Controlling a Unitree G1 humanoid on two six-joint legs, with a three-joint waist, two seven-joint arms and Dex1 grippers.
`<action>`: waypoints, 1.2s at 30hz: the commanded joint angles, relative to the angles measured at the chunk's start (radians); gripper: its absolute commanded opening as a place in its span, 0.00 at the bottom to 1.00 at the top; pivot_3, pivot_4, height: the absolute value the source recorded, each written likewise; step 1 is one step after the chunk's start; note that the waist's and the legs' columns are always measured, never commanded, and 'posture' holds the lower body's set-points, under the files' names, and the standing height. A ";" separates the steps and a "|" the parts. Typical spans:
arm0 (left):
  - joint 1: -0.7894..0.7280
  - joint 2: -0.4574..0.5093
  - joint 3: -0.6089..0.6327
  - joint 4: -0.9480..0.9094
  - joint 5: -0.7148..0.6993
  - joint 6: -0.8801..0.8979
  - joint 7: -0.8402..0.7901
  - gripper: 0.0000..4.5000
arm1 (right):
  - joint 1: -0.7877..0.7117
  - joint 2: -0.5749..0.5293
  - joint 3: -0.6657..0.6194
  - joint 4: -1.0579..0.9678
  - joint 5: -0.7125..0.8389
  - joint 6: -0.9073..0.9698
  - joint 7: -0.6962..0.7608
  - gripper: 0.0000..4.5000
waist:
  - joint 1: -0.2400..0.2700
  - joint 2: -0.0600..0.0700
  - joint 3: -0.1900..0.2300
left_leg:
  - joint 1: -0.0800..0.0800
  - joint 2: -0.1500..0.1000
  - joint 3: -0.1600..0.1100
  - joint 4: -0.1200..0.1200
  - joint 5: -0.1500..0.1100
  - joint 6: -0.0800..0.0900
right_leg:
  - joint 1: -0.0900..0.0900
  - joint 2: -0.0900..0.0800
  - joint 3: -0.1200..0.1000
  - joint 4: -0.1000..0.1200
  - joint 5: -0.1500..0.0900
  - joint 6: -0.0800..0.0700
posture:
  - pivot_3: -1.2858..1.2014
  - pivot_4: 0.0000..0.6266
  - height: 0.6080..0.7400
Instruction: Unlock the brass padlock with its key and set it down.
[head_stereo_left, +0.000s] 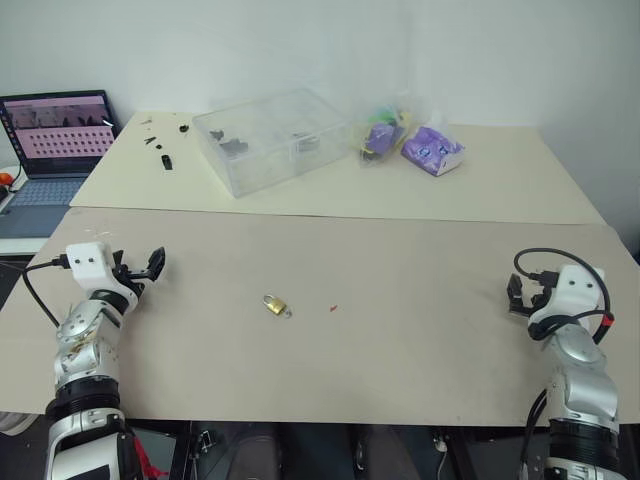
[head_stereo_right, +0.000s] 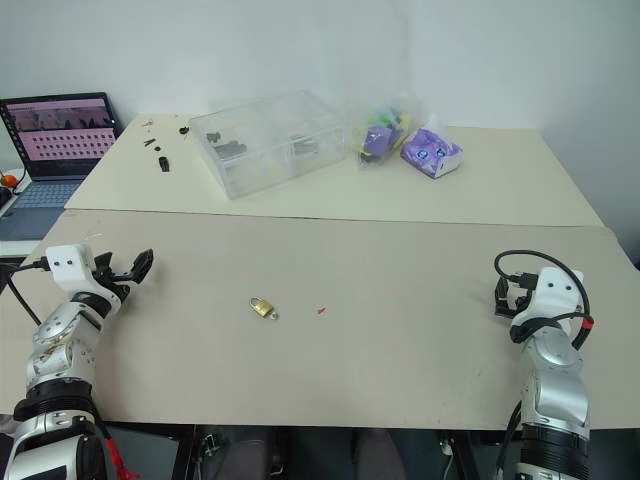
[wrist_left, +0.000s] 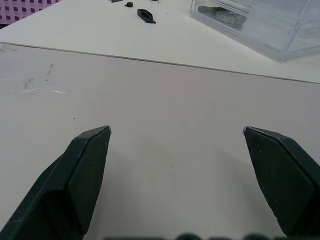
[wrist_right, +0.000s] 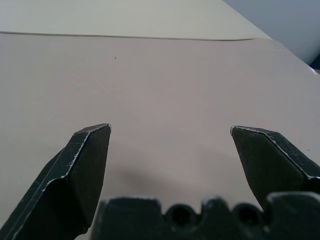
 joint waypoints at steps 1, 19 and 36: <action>-0.005 0.018 0.010 -0.016 -0.009 -0.001 -0.008 1.00 | -0.011 -0.012 -0.014 -0.024 -0.010 -0.024 -0.007 1.00 | 0.000 0.000 0.000 | 0.000 0.000 0.000 0.000 0.000 0.000 | 0.000 0.000 0.000 0.000 0.000 0.000 | 0.52 0.24 0.90; -0.137 0.267 -0.371 -0.270 -0.062 0.268 -0.853 1.00 | 0.030 -0.234 0.178 -0.344 0.333 0.254 0.638 1.00 | 0.001 0.000 0.000 | -0.002 0.000 0.000 -0.001 0.000 0.001 | -0.001 0.000 0.000 -0.002 0.000 -0.003 | 0.52 0.24 0.90; -0.556 0.156 -0.948 0.314 0.106 -0.275 -1.166 1.00 | 0.157 -0.274 0.352 -0.660 0.496 0.380 0.737 1.00 | 0.019 -0.001 0.001 | -0.004 -0.001 -0.002 -0.004 0.001 0.003 | -0.003 0.002 -0.002 -0.001 -0.004 -0.002 | 0.52 0.24 0.90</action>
